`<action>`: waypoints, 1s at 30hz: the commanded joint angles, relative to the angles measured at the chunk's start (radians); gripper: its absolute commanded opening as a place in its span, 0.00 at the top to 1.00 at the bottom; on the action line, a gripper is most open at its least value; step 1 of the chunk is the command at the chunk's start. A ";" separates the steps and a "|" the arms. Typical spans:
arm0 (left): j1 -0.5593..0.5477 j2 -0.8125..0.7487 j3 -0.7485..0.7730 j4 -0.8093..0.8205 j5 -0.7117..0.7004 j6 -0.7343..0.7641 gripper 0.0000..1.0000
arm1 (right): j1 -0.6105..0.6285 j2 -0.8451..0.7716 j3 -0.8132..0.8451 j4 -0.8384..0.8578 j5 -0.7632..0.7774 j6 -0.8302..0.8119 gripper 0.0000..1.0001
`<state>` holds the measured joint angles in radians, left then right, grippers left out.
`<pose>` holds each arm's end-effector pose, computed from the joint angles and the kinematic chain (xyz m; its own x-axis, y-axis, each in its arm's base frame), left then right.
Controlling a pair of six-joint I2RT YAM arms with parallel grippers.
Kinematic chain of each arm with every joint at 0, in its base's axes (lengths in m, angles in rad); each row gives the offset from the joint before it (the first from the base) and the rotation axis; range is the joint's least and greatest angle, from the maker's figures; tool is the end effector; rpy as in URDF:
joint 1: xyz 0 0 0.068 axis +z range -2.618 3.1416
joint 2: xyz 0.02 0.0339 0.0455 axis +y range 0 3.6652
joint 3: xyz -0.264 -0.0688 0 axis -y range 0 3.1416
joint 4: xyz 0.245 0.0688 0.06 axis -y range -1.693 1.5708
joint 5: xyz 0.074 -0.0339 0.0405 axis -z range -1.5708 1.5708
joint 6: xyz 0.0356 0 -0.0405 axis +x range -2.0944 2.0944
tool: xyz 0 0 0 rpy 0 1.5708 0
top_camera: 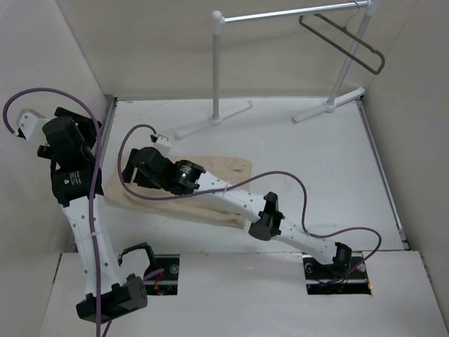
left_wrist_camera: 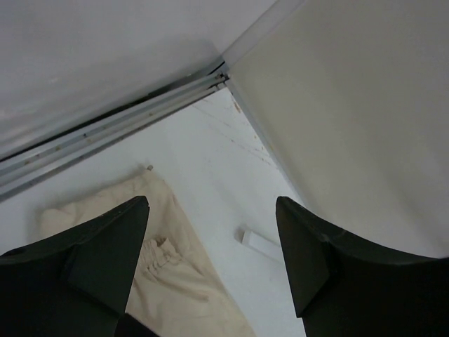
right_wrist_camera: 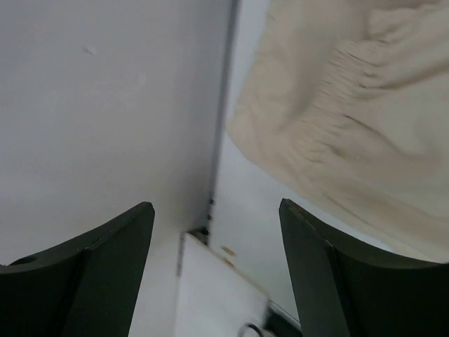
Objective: Place the trousers on the hanger
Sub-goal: Fold the trousers at the center of the board.
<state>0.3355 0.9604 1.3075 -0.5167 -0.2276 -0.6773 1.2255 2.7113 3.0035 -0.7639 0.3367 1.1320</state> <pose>0.1728 0.0688 0.4512 0.2084 -0.5739 -0.7920 -0.5135 0.6250 -0.5880 0.2051 0.5353 0.3028 -0.7792 0.3582 -0.5144 -0.1958 0.6405 0.7426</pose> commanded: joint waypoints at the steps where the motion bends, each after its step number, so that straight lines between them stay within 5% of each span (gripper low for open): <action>1: -0.005 0.008 0.049 0.012 -0.050 0.067 0.28 | -0.074 -0.100 0.160 -0.229 -0.042 -0.095 0.22; 5: -0.008 0.008 -0.058 0.003 -0.046 0.084 0.28 | -0.135 -0.176 0.160 -0.423 0.063 -0.218 0.29; 10: -0.011 0.058 -0.256 0.020 0.077 0.085 0.33 | -0.185 -0.292 0.160 -0.648 0.192 -0.368 0.71; 16: -0.005 0.150 -0.384 0.086 0.244 0.074 0.50 | -0.111 -0.598 0.160 -0.695 0.251 -0.541 0.72; 22: -0.031 0.234 -0.412 0.118 0.258 0.090 0.52 | 0.051 -0.783 0.152 -0.883 0.303 -0.626 0.65; 26: -0.028 0.213 -0.442 0.096 0.240 0.110 0.53 | 0.156 -0.892 0.117 -0.977 0.503 -0.574 0.68; 28: -0.016 0.190 -0.470 0.087 0.225 0.110 0.53 | 0.202 -1.034 -0.047 -0.970 0.605 -0.526 0.67; 30: -0.005 0.172 -0.497 0.086 0.198 0.104 0.52 | 0.211 -1.274 -0.444 -0.889 0.654 -0.445 0.65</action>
<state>0.3168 1.1767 0.8402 -0.4328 -0.0010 -0.5896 1.4101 1.6035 2.8544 -1.3121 0.8333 0.6117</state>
